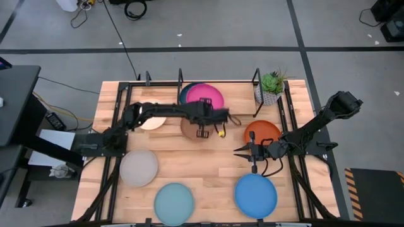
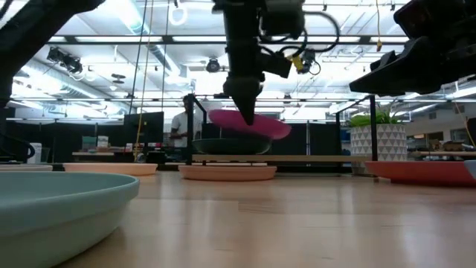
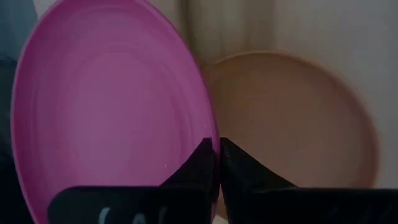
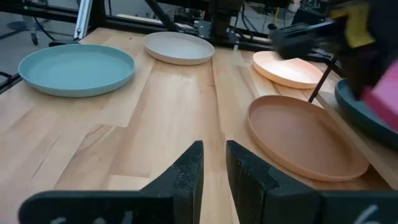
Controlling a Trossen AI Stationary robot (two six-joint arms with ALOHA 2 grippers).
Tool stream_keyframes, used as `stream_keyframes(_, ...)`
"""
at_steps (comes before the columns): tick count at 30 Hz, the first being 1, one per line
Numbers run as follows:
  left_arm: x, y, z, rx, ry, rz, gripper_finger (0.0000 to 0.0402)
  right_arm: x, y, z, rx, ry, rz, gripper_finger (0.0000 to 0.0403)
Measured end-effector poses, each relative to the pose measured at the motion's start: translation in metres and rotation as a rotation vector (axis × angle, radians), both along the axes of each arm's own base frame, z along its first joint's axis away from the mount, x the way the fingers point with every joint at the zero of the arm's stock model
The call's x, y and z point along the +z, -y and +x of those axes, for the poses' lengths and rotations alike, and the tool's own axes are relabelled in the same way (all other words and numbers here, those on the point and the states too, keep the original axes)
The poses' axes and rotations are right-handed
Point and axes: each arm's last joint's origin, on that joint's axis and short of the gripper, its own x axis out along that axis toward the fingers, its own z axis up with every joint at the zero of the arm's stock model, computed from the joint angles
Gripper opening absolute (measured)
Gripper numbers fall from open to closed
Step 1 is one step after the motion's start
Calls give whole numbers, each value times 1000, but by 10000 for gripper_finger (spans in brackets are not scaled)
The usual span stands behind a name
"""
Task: Place and stack plates onto a shelf
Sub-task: Stack the pink plate on top of the dark blue plate on the shelf
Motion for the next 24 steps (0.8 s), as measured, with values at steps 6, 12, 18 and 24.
stream_keyframes(6,2,-39,-6,144,50,-48,18,-2,-3,-3,-16,-17,1,75)
stream_keyframes(12,1,-48,-8,194,66,-60,18,-3,-5,-5,-60,-19,-17,75)
stream_keyframes(18,0,-42,-11,228,36,-108,29,-3,-6,-6,-57,-18,-18,75)
stream_keyframes(24,-1,-41,-17,327,16,-129,73,-3,-6,-6,-57,-17,-18,75)
